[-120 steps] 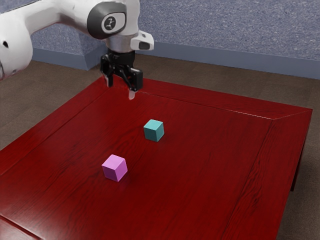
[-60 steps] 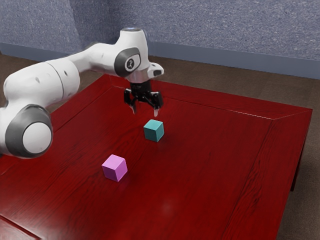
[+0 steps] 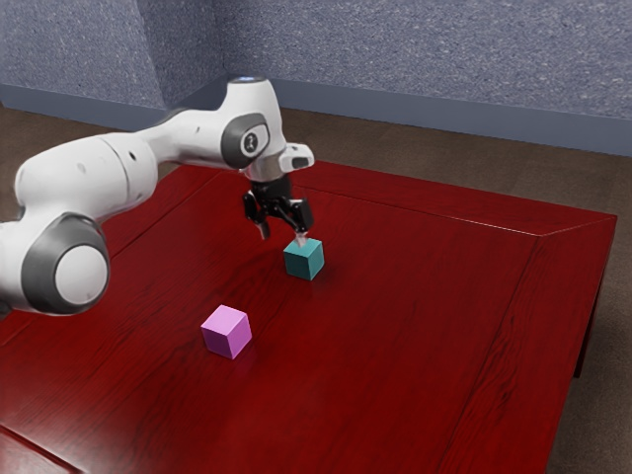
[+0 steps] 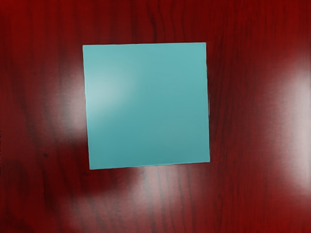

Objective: Pick up the blue block with one arm, and put the blue block on the pink block with one arm

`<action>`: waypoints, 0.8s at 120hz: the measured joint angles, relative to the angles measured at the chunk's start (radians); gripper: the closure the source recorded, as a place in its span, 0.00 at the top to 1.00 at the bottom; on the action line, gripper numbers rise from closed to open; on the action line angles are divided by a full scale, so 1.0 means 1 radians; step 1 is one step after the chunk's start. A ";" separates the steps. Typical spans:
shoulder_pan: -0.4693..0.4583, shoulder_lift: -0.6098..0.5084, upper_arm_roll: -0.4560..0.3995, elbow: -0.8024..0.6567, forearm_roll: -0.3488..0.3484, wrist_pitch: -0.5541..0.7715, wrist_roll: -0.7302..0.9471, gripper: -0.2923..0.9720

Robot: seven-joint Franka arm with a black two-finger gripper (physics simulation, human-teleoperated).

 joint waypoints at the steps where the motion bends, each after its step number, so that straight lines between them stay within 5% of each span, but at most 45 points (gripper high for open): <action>1: 0.000 0.001 0.001 0.000 0.001 0.000 0.004 0.77; 30: -0.061 0.027 0.030 0.039 0.004 0.024 0.061 0.77; 74: -0.066 0.021 0.108 0.017 -0.156 0.035 -0.012 0.77; 96: -0.071 0.021 0.142 -0.028 -0.139 0.033 -0.015 0.77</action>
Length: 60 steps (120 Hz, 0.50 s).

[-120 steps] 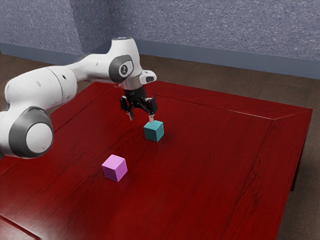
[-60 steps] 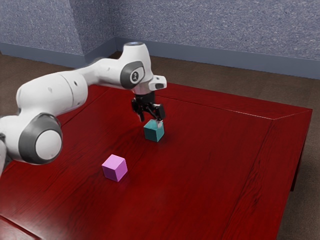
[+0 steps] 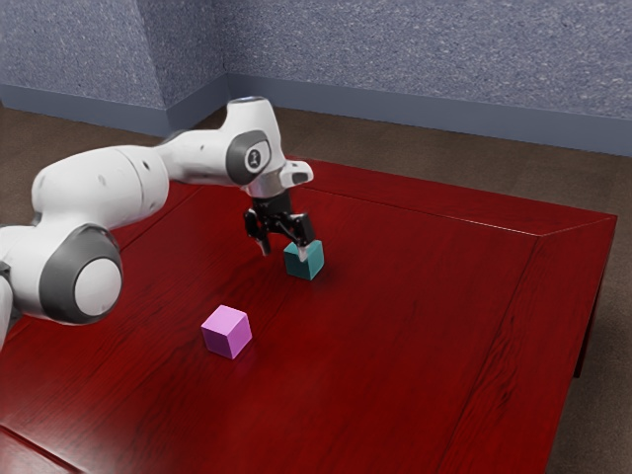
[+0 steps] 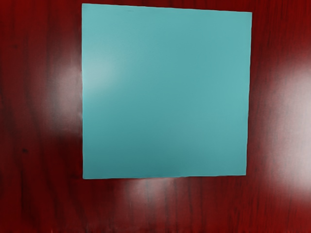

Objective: Pick up the blue block with one arm, and put the blue block on the pink block with one arm

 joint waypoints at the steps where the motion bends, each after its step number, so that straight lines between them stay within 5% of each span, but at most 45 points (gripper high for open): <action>1: -0.002 -0.001 0.000 0.000 0.005 0.000 0.000 0.77; 36: -0.045 -0.006 0.007 0.019 0.158 0.045 0.010 0.77; 60: -0.045 0.017 0.003 0.036 0.144 0.135 -0.024 0.77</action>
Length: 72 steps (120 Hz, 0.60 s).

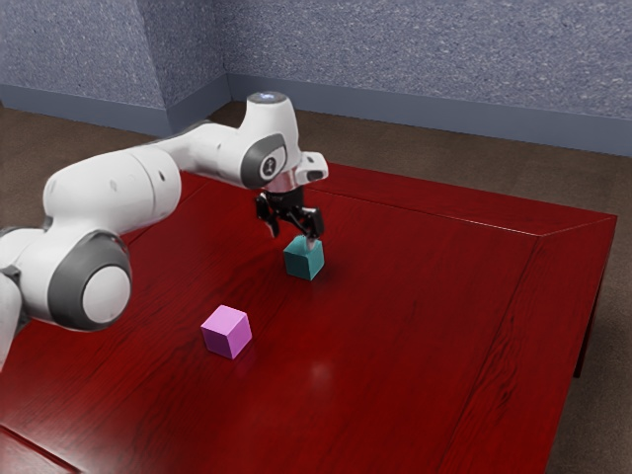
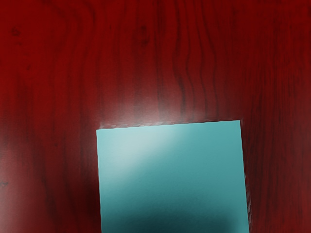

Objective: Pick up the blue block with one arm, and put the blue block on the pink block with one arm

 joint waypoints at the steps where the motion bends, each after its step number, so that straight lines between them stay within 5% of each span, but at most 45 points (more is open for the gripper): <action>1: 0.000 0.000 0.000 0.000 -0.008 0.003 -0.003 0.77; 23: 0.004 0.001 0.006 0.000 -0.112 0.045 -0.062 0.77; 72: 0.010 0.003 0.028 -0.040 -0.134 0.045 -0.110 0.77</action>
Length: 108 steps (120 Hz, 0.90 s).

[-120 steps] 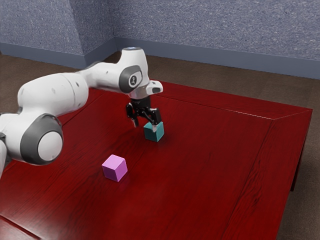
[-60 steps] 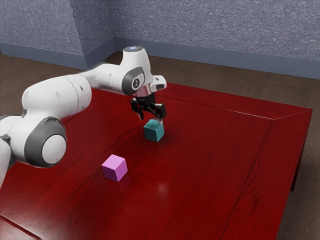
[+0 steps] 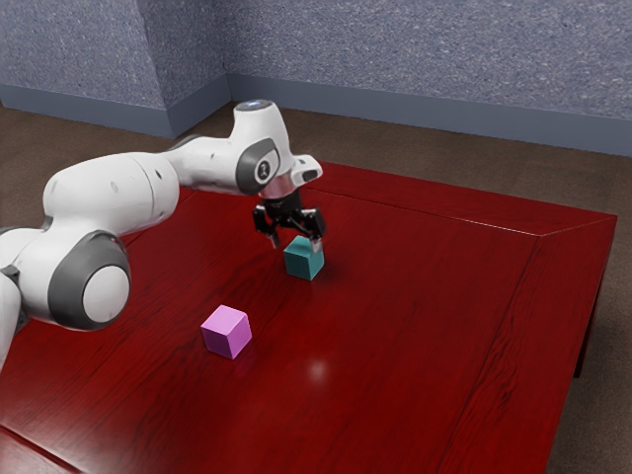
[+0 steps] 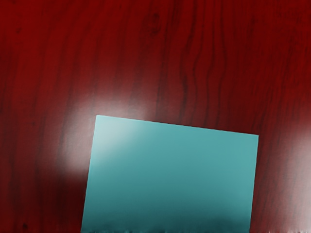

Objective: Pick up the blue block with one arm, and put the blue block on the pink block with one arm

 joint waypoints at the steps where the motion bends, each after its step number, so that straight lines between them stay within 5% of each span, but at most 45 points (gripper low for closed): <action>1: 0.000 0.000 0.000 0.000 0.000 0.000 0.000 0.77; 108: -0.004 0.058 -0.014 0.032 0.027 0.036 0.021 0.77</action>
